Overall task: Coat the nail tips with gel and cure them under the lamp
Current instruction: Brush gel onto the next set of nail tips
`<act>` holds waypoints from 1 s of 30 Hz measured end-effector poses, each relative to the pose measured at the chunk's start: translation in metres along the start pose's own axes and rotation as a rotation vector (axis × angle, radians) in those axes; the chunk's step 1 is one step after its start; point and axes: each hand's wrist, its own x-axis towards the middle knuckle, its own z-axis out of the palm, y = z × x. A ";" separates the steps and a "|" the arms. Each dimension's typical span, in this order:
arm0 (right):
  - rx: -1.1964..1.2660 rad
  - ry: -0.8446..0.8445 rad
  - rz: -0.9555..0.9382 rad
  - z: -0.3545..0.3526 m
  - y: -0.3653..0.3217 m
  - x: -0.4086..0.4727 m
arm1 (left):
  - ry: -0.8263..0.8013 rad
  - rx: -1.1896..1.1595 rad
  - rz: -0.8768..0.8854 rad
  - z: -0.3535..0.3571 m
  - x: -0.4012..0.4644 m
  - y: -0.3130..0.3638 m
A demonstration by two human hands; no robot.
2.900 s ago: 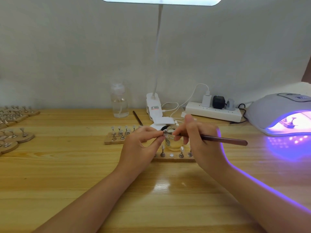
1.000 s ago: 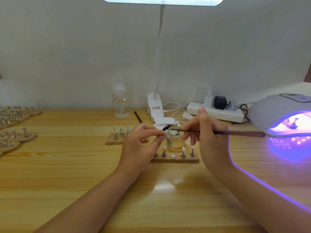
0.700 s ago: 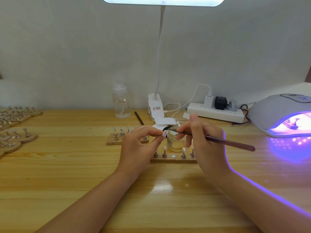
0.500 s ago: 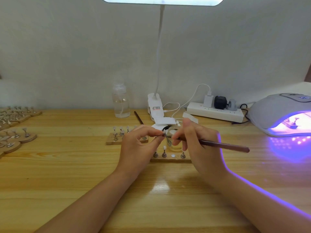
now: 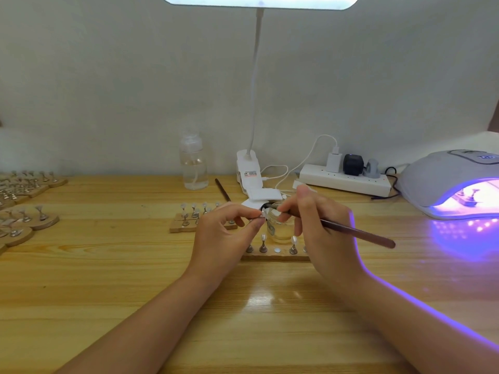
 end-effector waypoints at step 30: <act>0.064 0.049 0.122 0.000 -0.004 0.002 | -0.013 0.010 -0.014 0.001 0.000 -0.002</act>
